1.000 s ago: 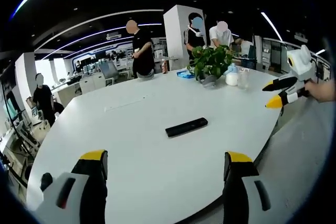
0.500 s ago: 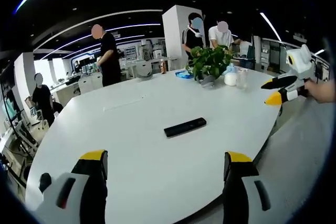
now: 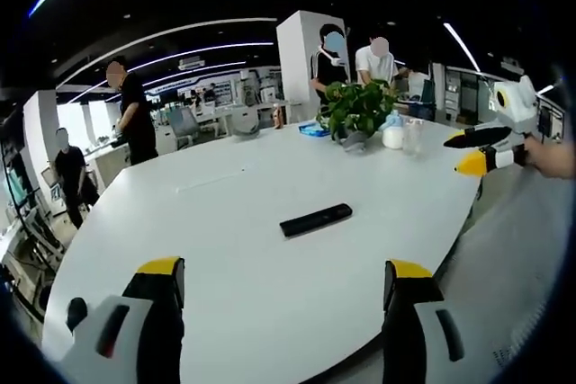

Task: Press the specified remote control buttons in sequence, fully releasing each button before pressing the next.

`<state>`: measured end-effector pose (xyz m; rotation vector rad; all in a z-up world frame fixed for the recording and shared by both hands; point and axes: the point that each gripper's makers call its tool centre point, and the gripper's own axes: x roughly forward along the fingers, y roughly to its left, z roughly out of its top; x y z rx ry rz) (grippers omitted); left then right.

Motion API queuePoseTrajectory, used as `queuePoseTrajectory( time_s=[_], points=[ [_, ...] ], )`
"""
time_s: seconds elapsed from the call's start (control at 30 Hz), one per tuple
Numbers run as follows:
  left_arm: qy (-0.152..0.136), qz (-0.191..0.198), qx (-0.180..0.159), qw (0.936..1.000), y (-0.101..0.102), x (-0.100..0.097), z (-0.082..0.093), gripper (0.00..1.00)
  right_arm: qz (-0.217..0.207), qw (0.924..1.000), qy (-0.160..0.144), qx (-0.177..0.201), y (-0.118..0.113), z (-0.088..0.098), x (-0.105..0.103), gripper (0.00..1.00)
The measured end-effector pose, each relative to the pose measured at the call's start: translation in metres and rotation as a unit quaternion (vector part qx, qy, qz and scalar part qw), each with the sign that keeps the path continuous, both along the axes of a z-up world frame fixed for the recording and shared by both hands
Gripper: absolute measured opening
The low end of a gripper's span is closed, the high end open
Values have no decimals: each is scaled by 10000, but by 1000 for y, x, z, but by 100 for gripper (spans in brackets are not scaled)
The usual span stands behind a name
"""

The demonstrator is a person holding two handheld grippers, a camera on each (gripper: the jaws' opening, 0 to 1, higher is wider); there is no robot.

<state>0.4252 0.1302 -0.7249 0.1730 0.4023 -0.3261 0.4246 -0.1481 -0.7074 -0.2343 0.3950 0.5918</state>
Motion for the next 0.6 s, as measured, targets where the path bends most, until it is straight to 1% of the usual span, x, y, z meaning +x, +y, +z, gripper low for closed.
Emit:
queuePoseTrajectory(
  time_s=[0.03,0.07,0.1,0.2,0.27,0.33,0.4,0.47,0.6],
  points=[
    [-51,-13,-126,9999,-2,0,2,90,-32,10000,55,-4,-2,-2,1,59],
    [-49,-28,-233,9997,-3,-1,3,91,-77,9999,105,90,-3,-2,1,60],
    [-56,-48,-249,9997,-4,-3,4,91,-133,9994,76,294,-4,0,0,61],
    [-293,-24,-231,9993,-3,0,12,91,-237,9994,-42,263,-10,4,4,58],
    [-403,143,-285,9987,3,1,16,90,-298,9990,11,345,-12,3,8,57],
    [-440,282,-421,9977,8,2,18,90,-252,9988,117,404,-11,0,6,58],
    [-426,339,-631,9965,9,3,20,90,-87,9988,-33,490,-9,7,8,57],
    [-436,395,-632,9963,11,4,20,90,35,9985,-132,538,-5,11,6,54],
    [-408,494,-543,9965,14,5,18,90,128,9986,-205,476,-3,11,5,57]
  ],
)
